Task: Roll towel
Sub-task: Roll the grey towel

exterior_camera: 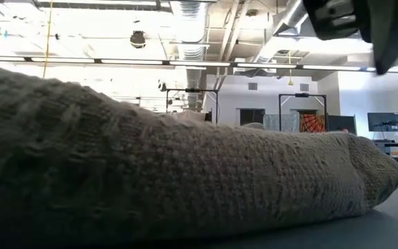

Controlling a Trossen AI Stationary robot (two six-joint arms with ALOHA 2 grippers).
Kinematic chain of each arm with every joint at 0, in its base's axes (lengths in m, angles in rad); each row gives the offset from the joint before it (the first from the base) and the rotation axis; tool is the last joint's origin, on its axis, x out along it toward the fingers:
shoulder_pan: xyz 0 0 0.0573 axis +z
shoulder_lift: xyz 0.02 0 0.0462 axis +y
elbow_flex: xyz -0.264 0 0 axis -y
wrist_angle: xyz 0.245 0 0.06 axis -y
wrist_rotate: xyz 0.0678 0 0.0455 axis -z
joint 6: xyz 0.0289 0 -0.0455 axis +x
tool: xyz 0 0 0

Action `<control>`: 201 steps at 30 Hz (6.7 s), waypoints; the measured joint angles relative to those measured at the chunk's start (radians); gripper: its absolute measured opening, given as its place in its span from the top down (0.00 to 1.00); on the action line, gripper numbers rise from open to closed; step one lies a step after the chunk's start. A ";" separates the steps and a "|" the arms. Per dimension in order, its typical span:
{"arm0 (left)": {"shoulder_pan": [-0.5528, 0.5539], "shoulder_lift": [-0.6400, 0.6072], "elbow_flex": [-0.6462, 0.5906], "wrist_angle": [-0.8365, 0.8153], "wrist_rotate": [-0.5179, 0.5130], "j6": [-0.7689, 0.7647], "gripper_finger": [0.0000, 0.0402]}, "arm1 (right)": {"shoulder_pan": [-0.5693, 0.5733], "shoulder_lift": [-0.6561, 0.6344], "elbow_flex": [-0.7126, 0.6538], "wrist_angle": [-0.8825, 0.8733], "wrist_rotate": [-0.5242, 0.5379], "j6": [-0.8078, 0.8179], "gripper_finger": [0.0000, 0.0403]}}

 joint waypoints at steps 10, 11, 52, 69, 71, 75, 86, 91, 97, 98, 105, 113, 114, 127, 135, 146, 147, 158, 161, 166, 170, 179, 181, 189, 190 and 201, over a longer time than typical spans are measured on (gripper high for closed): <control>0.001 0.000 0.000 0.002 -0.001 0.001 1.00 | 0.006 0.088 0.000 0.062 0.063 0.105 0.48; 0.001 0.000 0.000 0.002 -0.001 0.001 1.00 | 0.005 0.087 0.000 0.066 0.060 0.107 0.45; -0.041 -0.008 -0.001 -0.025 -0.086 0.004 1.00 | -0.198 0.226 -0.012 0.166 -0.707 0.555 0.96; -0.036 -0.029 0.001 -0.065 0.023 0.112 0.97 | -0.331 0.251 -0.015 0.140 -0.879 0.801 0.96; -0.037 -0.049 -0.002 -0.086 0.022 0.156 0.97 | -0.330 0.251 -0.015 0.133 -0.894 0.806 0.96; -0.039 -0.117 -0.009 -0.175 0.003 0.261 0.97 | -0.329 0.251 -0.015 0.131 -0.897 0.817 0.96; 0.066 -0.216 0.260 -0.418 -0.171 1.080 0.99 | -0.337 0.251 -0.014 0.134 -0.897 0.861 0.96; 0.147 -0.215 0.341 -0.542 -0.016 1.239 0.92 | -0.337 0.251 -0.014 0.135 -0.888 0.869 0.96; 0.211 -0.191 0.351 -0.573 0.139 1.217 0.71 | -0.338 0.251 -0.014 0.133 -0.872 0.870 0.96; 0.217 -0.176 0.351 -0.591 0.155 1.199 0.68 | -0.337 0.251 -0.014 0.133 -0.867 0.870 0.96; 0.241 -0.086 0.349 -0.554 0.305 1.132 0.55 | -0.337 0.251 -0.014 0.131 -0.859 0.870 0.96; 0.236 -0.077 0.352 -0.512 0.295 1.130 0.56 | -0.342 0.251 -0.014 0.125 -0.855 0.870 0.96; 0.234 -0.069 0.353 -0.499 0.296 1.118 0.56 | -0.344 0.251 -0.014 0.125 -0.855 0.870 0.96; 0.231 0.014 0.351 -0.393 0.354 1.065 0.57 | -0.350 0.250 -0.013 0.119 -0.853 0.869 0.96; 0.231 0.014 0.351 -0.440 0.356 1.009 0.78 | -0.351 0.250 -0.013 0.112 -0.854 0.880 0.96; 0.238 0.013 0.273 -0.444 0.454 0.755 1.00 | -0.351 0.251 -0.013 0.108 -0.852 0.920 0.96; 0.238 0.013 0.257 -0.423 0.455 0.731 1.00 | -0.351 0.251 -0.012 0.108 -0.851 0.920 0.96; 0.244 0.007 0.181 -0.347 0.481 0.612 1.00 | -0.355 0.251 -0.013 0.129 -0.852 0.944 0.94; 0.245 0.007 0.181 -0.350 0.484 0.613 1.00 | -0.356 0.251 -0.014 0.148 -0.851 0.941 0.88; 0.246 0.008 0.180 -0.355 0.485 0.613 1.00 | -0.371 0.248 -0.014 0.135 -0.858 0.956 0.77; 0.246 0.009 0.179 -0.358 0.479 0.608 1.00 | -0.386 0.220 -0.014 0.109 -0.894 0.941 0.69; 0.244 0.011 0.179 -0.361 0.477 0.609 1.00 | -0.391 0.059 -0.015 -0.098 -0.888 0.833 0.56; 0.242 0.011 0.179 -0.364 0.471 0.608 1.00 | -0.373 0.015 -0.015 -0.126 -0.846 0.771 0.55; 0.242 0.011 0.179 -0.377 0.467 0.606 1.00 | -0.196 -0.070 -0.015 -0.045 -0.494 0.427 0.56; 0.242 0.012 0.179 -0.377 0.467 0.606 1.00 | -0.172 -0.067 -0.014 -0.033 -0.464 0.374 0.56; 0.242 0.012 0.179 -0.377 0.468 0.614 1.00 | 0.021 0.034 -0.013 -0.029 -0.251 0.098 0.55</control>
